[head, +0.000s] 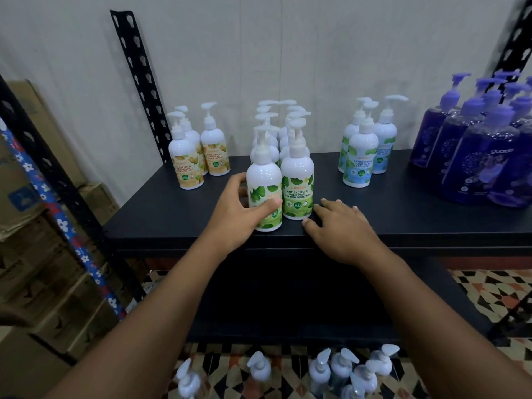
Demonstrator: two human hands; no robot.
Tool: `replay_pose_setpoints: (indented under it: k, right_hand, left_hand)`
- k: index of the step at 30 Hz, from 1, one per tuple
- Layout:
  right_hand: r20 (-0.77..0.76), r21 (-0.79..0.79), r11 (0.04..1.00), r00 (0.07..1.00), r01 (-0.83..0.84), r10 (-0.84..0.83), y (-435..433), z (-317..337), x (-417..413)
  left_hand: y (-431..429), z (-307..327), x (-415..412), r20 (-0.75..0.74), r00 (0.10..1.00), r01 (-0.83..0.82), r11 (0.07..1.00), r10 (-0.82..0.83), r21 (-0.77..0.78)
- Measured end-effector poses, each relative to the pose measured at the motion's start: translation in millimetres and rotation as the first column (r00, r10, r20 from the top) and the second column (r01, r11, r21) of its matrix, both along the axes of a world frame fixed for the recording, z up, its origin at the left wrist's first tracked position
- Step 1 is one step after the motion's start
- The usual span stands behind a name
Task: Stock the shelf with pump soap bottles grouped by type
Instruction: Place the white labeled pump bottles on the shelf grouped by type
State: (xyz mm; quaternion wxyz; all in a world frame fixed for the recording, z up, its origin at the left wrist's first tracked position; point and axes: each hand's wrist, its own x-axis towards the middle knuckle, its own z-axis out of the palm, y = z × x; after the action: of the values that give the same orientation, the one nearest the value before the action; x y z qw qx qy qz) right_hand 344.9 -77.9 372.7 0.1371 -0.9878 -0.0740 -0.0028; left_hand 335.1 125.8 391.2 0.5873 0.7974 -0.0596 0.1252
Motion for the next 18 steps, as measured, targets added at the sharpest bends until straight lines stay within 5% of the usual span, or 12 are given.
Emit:
replay_pose_setpoints:
  k: [18]
  right_hand:
    - [-0.054,-0.092,0.996,0.999,-0.001,-0.004,-0.1,-3.1,-4.8]
  left_hand:
    - [13.3,-12.1,12.7,-0.115,0.992,-0.02,0.974,0.047,0.225]
